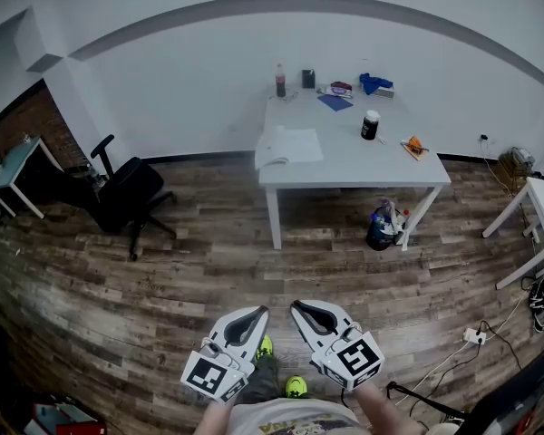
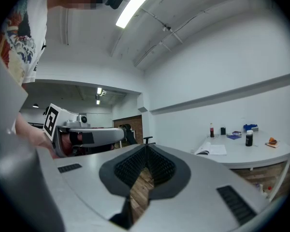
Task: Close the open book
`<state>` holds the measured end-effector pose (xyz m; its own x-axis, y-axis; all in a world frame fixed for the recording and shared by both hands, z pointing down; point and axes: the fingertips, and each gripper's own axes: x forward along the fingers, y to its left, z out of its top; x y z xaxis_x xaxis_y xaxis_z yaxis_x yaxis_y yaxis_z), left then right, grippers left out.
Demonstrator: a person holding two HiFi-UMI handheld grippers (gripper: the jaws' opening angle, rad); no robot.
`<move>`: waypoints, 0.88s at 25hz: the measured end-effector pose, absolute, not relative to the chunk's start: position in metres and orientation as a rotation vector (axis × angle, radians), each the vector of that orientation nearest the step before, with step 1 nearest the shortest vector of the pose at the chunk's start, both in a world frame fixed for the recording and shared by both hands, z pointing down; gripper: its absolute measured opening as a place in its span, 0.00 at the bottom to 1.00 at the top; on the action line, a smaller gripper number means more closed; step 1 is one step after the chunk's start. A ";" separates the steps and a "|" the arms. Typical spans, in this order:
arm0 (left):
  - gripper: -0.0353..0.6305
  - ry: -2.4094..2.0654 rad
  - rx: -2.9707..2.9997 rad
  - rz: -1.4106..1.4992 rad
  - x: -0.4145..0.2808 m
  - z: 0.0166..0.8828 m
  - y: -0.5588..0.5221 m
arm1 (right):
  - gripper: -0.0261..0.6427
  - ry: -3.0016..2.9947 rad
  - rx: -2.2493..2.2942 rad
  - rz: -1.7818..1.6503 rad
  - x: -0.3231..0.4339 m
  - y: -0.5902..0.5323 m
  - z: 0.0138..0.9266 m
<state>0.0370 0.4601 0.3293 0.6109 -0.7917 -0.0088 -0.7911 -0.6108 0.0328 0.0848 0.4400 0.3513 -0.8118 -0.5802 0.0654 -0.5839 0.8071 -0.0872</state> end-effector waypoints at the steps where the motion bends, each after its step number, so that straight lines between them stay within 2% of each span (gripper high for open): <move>1: 0.07 -1.368 2.800 -0.034 0.036 0.330 0.453 | 0.08 -2.951 0.956 0.163 0.084 0.434 0.353; 22: 0.07 -1.200 2.870 -0.090 -0.041 0.319 0.246 | 0.08 -2.887 1.075 0.094 0.000 0.230 0.331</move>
